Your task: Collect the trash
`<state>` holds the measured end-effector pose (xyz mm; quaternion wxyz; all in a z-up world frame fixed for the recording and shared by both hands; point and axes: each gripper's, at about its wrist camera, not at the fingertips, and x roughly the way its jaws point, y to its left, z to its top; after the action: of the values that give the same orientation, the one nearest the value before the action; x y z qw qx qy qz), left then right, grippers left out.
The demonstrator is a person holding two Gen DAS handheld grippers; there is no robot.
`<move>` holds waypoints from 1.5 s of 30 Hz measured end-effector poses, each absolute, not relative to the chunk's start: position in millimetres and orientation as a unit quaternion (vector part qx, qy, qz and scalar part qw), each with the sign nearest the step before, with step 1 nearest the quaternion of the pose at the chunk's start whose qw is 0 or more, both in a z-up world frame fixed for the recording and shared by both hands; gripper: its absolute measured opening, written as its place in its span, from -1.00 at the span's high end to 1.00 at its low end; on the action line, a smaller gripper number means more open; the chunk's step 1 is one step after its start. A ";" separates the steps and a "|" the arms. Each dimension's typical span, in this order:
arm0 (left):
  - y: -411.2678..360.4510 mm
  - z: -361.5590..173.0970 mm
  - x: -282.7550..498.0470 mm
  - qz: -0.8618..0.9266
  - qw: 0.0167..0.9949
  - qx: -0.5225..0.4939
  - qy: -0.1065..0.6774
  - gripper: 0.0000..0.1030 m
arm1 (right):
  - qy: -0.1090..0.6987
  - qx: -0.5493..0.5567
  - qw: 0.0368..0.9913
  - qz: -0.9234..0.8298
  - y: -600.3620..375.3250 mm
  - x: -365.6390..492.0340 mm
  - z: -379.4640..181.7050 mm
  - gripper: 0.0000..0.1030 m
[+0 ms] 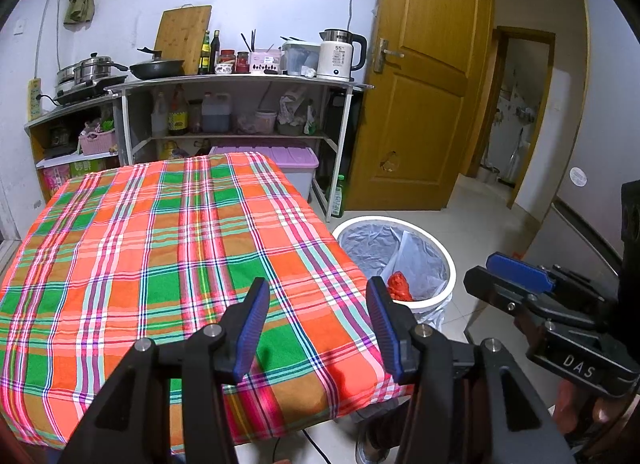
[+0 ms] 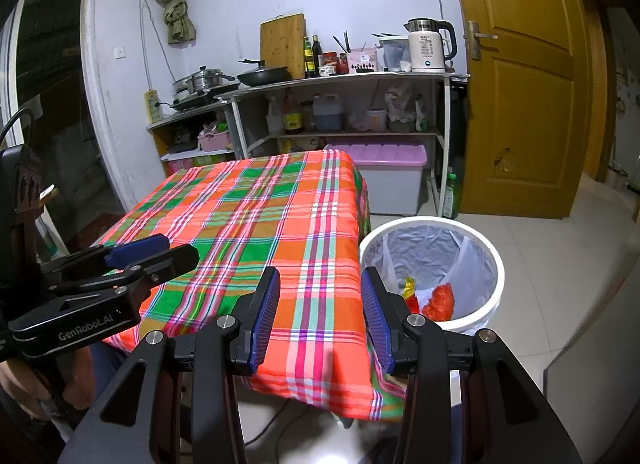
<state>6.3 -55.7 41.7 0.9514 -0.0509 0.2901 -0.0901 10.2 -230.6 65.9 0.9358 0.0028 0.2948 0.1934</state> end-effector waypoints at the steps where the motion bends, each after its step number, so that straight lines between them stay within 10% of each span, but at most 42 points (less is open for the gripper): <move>1: -55.9 41.6 6.1 -0.090 0.951 -0.052 0.290 -0.01 | 0.295 0.003 0.936 0.193 -230.5 10.1 65.9 0.16; 45: -62.5 32.0 9.9 -0.094 0.947 -0.045 0.302 -0.01 | 0.299 0.005 0.935 0.188 -234.5 9.4 57.9 0.16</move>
<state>9.9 -62.5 32.0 0.9475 -0.0453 0.3022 -0.0943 9.4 -234.5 57.9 0.9355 0.0047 0.2990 0.1884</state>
